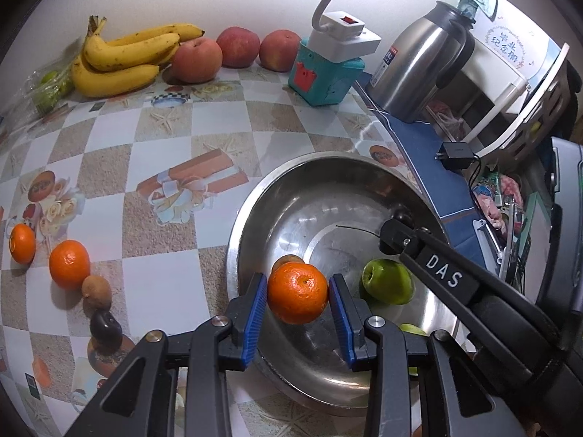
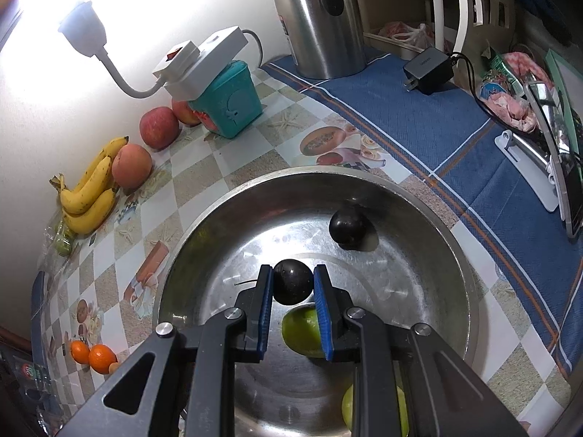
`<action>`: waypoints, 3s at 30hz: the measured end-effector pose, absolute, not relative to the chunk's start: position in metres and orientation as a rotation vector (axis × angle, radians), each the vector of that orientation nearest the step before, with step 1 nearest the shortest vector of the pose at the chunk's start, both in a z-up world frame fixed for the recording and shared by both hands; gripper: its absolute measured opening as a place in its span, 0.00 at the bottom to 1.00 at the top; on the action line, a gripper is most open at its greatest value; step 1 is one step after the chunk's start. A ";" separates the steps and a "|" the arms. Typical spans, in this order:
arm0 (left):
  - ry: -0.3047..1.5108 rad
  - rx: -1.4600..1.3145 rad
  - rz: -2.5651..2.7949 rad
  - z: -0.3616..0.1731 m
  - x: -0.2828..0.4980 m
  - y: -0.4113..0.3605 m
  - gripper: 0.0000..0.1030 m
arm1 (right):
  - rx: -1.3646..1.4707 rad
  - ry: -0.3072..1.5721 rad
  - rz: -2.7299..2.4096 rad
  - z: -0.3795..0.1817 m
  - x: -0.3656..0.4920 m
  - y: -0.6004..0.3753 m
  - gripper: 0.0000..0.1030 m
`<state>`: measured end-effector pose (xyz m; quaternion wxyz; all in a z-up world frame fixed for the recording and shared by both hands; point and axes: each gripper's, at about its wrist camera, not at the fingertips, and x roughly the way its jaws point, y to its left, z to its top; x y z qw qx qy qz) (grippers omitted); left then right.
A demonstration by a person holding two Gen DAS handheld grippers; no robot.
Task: Organize fruits
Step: 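Open the left tool to drop the orange while the right tool releases the plum into the basin, then move both open tools back toward the fruit pile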
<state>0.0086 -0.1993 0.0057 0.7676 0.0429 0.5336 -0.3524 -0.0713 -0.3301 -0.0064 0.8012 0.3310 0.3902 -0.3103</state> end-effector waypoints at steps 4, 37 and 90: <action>1.162 0.093 -0.764 0.004 0.008 -0.199 0.37 | 0.711 0.843 -0.670 -0.007 -0.071 -0.330 0.23; 1.142 -0.083 -0.675 0.021 0.037 -0.164 0.61 | 0.713 0.802 -0.715 0.003 -0.078 -0.335 0.51; 1.174 -0.187 -0.220 0.008 0.083 -0.078 1.00 | 0.550 0.923 -0.544 0.004 -0.038 -0.291 0.98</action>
